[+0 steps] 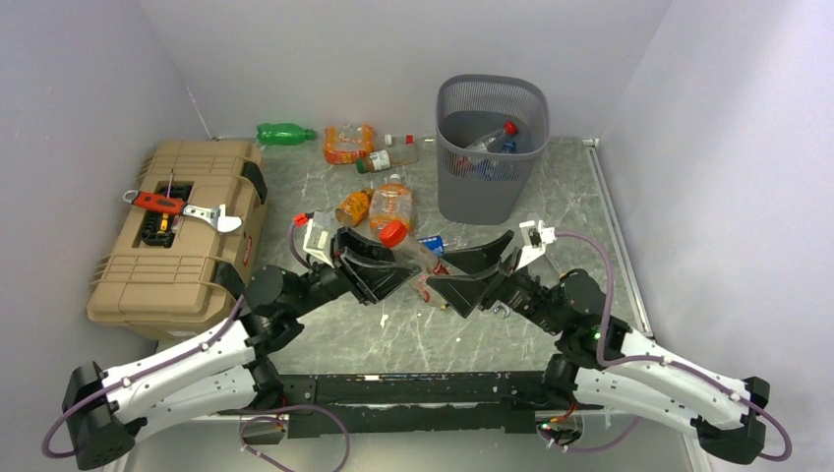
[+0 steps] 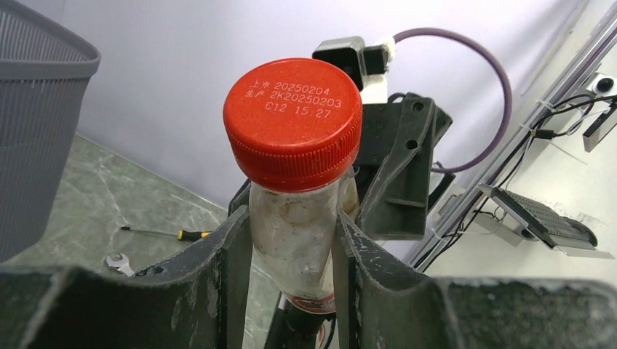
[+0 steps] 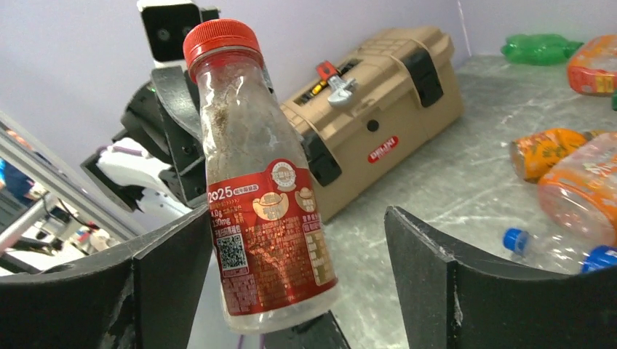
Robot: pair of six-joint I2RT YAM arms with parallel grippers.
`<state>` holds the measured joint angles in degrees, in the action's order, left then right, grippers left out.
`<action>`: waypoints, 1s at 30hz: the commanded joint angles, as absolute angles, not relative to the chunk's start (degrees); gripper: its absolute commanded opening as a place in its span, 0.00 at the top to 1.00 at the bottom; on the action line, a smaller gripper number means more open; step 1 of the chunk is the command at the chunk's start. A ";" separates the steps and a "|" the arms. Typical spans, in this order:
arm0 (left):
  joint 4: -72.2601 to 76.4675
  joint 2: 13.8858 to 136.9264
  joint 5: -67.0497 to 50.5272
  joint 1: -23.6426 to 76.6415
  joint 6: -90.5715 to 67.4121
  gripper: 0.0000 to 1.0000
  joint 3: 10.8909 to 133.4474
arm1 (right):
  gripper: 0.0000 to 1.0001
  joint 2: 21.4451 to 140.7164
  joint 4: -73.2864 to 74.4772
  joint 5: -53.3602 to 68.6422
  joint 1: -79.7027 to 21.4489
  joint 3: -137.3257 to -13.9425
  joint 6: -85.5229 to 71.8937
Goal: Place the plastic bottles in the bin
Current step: Pick up the plastic bottle at the center of the board.
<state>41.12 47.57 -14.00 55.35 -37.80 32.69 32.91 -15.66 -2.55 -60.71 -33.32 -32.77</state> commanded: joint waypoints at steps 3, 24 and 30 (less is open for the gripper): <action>30.32 41.80 -13.90 55.63 -31.03 1.00 37.93 | 0.01 32.23 6.00 -4.14 -60.64 -46.20 -26.53; -18.02 52.67 -26.35 55.65 -13.73 1.00 64.08 | 0.06 57.28 28.33 2.25 -60.64 -81.45 -17.74; -17.10 52.82 -26.46 55.64 -13.79 1.00 64.13 | 0.24 60.34 31.93 1.82 -60.64 -83.81 -17.44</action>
<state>-18.57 52.99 -24.82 55.48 -14.41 62.52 59.68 29.87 1.96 -60.69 -80.93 -18.33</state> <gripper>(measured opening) 0.430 0.826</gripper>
